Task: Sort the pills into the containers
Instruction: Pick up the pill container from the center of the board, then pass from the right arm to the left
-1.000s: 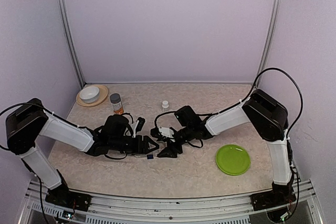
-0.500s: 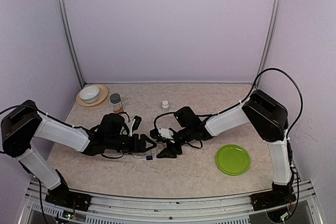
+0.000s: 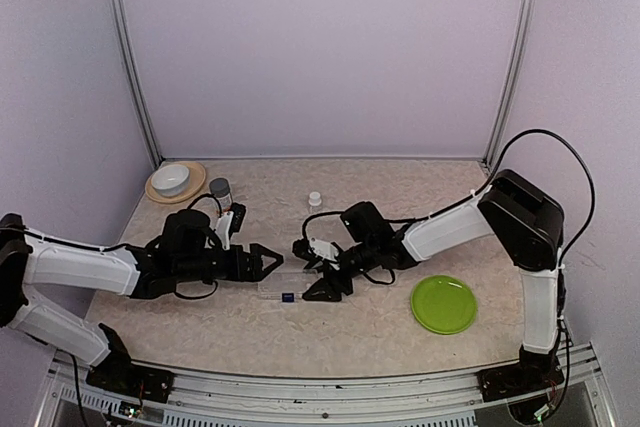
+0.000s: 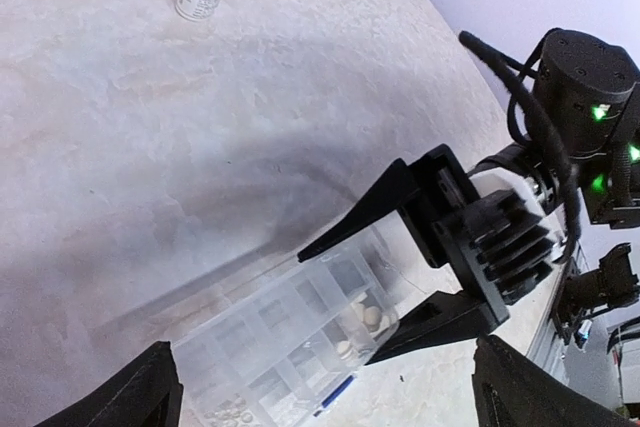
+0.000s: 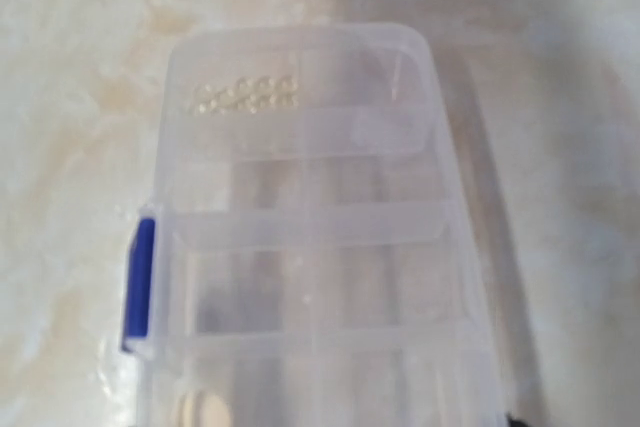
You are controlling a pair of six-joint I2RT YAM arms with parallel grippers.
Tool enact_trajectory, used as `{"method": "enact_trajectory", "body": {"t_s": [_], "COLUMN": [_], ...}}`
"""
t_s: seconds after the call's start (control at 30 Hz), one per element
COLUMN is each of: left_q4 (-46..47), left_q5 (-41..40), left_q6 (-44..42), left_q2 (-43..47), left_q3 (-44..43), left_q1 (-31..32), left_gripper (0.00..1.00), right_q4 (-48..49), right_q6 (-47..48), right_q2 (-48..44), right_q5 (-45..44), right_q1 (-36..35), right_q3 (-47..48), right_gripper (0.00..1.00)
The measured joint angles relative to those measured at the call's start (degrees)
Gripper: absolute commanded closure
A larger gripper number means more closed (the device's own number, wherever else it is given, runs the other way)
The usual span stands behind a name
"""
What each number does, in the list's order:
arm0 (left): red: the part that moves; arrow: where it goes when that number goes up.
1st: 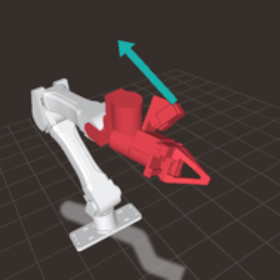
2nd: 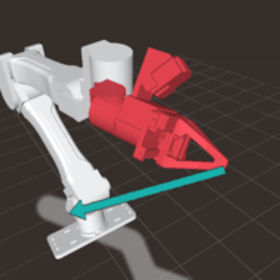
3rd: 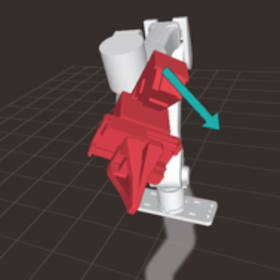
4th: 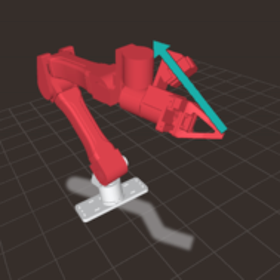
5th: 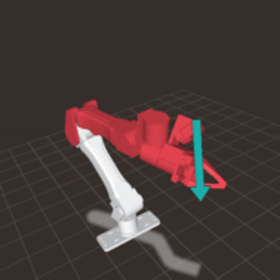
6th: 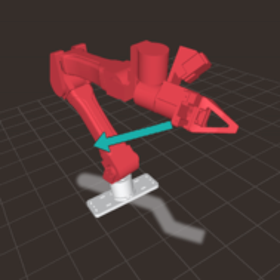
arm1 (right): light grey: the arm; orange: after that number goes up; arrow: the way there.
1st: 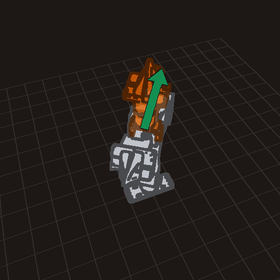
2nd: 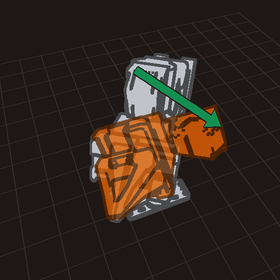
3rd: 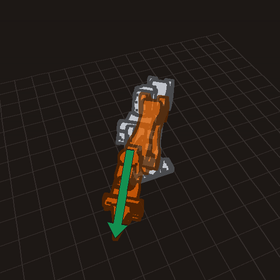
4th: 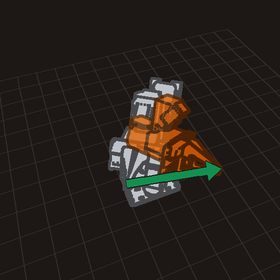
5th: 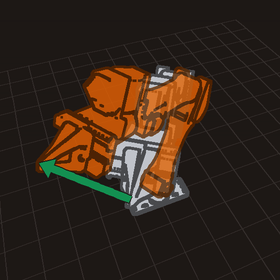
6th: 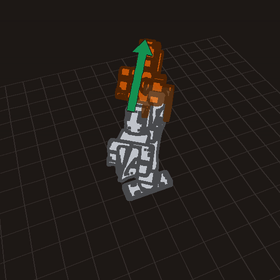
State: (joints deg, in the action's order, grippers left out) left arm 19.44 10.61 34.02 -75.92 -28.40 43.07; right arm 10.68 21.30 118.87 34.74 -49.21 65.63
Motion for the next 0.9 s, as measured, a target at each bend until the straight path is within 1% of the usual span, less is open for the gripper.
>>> {"method": "enact_trajectory", "body": {"t_s": [0.23,0.37,0.5,0.67,0.73,0.9], "left_q4": [1.9,4.2,8.0,14.0,16.7,25.0], "left_q5": [-1.8,-1.6,1.8,9.1,12.3,19.3], "left_q6": [-4.6,-3.8,1.5,8.7,11.6,18.5], "left_q2": [0.5,0.4,-1.7,-5.4,-7.1,-11.4], "left_q3": [3.2,4.9,6.0,6.2,6.2,6.2], "left_q1": [-0.3,-1.5,-5.2,-7.1,-7.5,-7.8], "left_gripper": [0.01,0.01,0.01,0.02,0.06,0.2], "right_q4": [0.5,0.4,0.6,1.2,1.4,1.6], "right_q6": [-4.7,-6.6,-7.3,-7.0,-6.8,-5.8], "right_q2": [-3.1,-5.7,-9.4,-11.9,-12.2,-12.3], "right_q5": [-0.8,-2.7,-4.9,-6.7,-7.2,-8.6], "right_q1": [0.4,0.5,0.5,0.5,0.5,0.0], "right_q3": [0.0,-0.2,-1.9,-4.0,-4.5,-5.0], "right_gripper": [0.5,0.5,0.5,0.5,0.5,0.5]}}
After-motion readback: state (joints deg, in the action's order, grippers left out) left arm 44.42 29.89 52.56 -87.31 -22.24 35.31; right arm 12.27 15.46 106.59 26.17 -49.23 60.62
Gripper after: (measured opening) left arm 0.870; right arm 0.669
